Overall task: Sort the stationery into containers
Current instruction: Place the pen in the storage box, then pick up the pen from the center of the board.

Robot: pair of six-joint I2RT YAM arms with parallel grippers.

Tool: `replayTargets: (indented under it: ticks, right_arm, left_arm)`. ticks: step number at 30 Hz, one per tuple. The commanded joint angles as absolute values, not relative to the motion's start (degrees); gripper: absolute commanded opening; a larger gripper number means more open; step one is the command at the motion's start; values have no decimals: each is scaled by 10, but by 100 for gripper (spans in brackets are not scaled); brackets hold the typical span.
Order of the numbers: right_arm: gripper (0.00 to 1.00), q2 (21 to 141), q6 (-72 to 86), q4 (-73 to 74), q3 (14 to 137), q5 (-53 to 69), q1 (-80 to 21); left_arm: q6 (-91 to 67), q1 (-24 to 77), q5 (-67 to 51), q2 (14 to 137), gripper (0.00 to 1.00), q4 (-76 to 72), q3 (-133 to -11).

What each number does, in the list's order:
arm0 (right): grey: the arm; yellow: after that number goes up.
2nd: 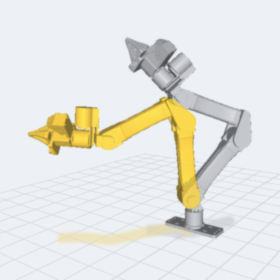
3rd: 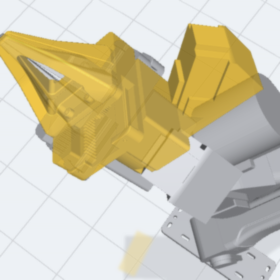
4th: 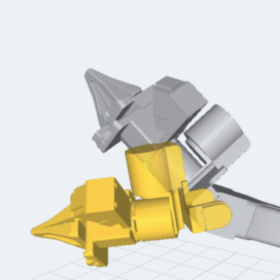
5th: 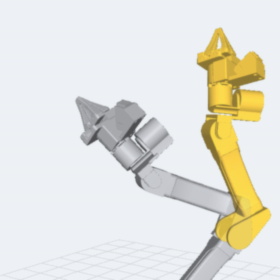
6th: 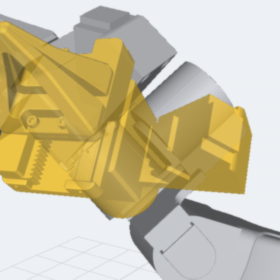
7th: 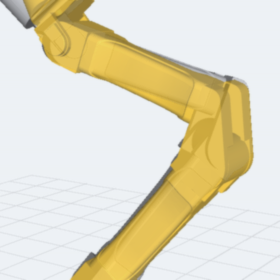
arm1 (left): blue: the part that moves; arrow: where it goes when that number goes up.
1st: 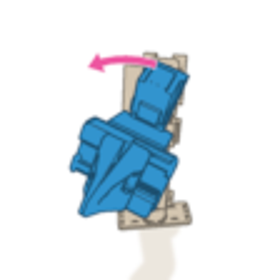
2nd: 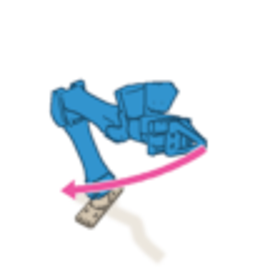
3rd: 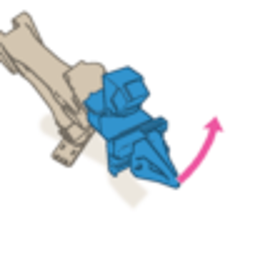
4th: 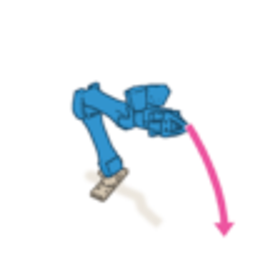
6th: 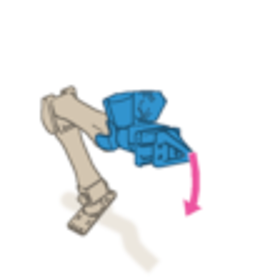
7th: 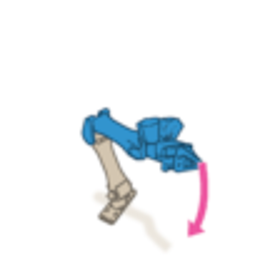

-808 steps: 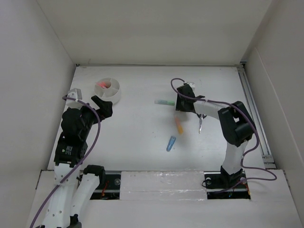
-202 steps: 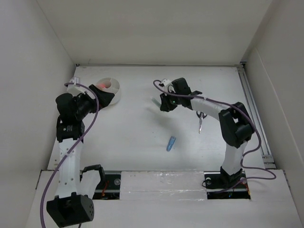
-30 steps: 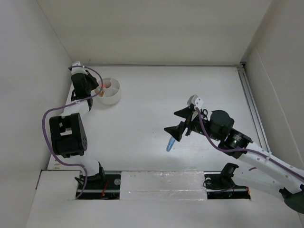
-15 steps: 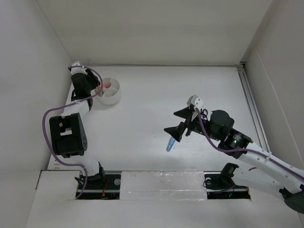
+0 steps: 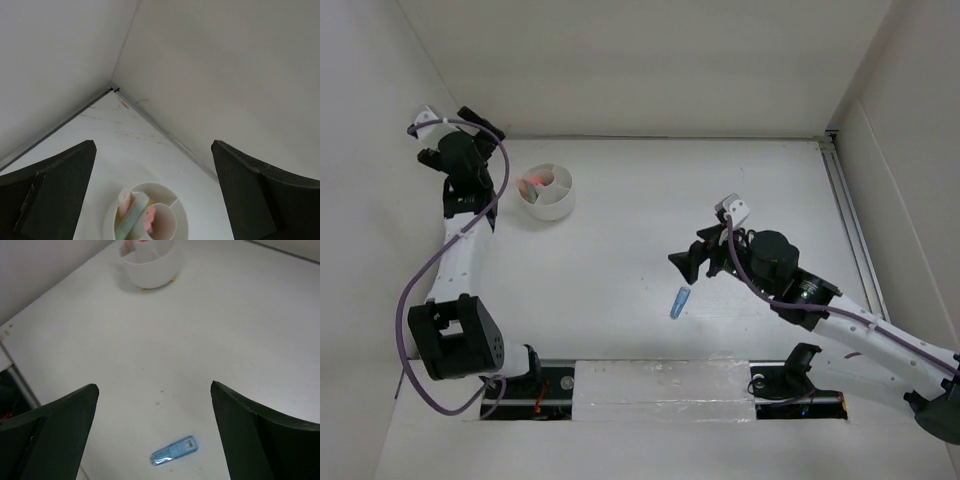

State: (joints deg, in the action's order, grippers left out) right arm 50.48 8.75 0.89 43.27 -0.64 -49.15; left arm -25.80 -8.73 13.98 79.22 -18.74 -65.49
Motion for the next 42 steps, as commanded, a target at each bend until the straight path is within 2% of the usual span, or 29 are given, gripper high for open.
replayTargets:
  ticks: [1,3,6,9,12,13,15,18,23,27,32,38,42]
  right_arm:
    - [100,506,160,16,426,-198,-483]
    - [100,506,222,46,426,-226,-473]
    - [100,506,277,68,421,-242,-467]
    - [100,522,352,138,421,-305,-492]
    - [100,528,399,163,403,-323,-527]
    - [100,533,415,154,393,-323,-537]
    - [100,548,425,120,367,-347,-570]
    - [100,611,463,129,367,-355,-576]
    - [98,748,484,182,445,-360,-576]
    - [91,815,543,258,504,-375,-581]
    - [89,840,550,226,504,-360,-586]
    - [81,860,597,251,504,-348,-592]
    - [81,866,620,265,504,-348,-603]
  left_arm:
    - [-359,-89,228,744,100,-64,-732]
    - [-378,-89,221,694,100,-47,-738]
    - [-361,-89,152,588,100,-130,-672]
    - [-363,-89,79,501,100,-141,-636]
    - [-387,-89,3,449,100,-116,-619]
    - [-387,-89,-18,435,100,-60,-629]
    - [-392,-89,-66,430,100,-7,-646]
    - [-357,-89,-83,424,100,72,-600]
    - [-313,-89,-89,360,100,119,-517]
    - [-308,-89,-104,352,100,135,-493]
    - [-302,-89,-160,367,100,125,-488]
    - [-302,-89,-165,367,100,125,-488]
    - [-302,-89,-176,367,100,125,-488]
